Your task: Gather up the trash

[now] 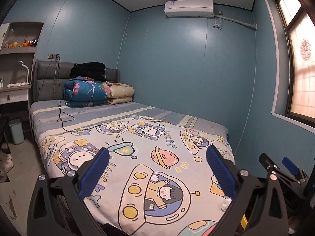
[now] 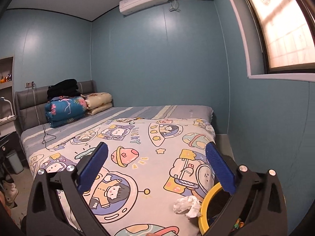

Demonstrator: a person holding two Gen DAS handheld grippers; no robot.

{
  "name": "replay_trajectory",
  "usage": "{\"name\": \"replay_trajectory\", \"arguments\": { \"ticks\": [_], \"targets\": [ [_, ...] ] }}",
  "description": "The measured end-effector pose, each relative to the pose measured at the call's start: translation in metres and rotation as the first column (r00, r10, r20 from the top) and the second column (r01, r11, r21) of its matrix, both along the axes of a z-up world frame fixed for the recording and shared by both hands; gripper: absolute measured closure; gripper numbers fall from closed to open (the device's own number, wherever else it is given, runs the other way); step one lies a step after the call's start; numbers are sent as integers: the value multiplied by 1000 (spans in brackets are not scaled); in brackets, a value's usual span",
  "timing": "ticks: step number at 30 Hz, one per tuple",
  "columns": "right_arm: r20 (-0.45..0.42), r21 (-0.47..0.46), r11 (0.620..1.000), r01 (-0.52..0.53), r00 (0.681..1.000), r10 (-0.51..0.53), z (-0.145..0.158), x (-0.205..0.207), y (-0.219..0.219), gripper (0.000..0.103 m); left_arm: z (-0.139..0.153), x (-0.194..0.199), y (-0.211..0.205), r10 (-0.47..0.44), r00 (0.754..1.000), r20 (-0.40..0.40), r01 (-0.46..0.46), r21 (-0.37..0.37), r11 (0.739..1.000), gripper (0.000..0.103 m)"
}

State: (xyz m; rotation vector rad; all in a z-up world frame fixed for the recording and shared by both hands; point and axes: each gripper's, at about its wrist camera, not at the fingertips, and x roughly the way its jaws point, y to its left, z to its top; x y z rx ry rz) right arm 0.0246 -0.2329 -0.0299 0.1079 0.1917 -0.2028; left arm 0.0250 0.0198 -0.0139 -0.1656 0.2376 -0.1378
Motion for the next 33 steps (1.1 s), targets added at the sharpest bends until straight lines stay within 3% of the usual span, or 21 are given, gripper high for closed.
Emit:
{"name": "replay_trajectory", "arguments": {
  "ticks": [33],
  "targets": [
    [-19,10,1000,8,1000,-8,0,-2,2,8,-7,-8,-6,-15,1000,11,15,-1,1000,8]
  ]
}}
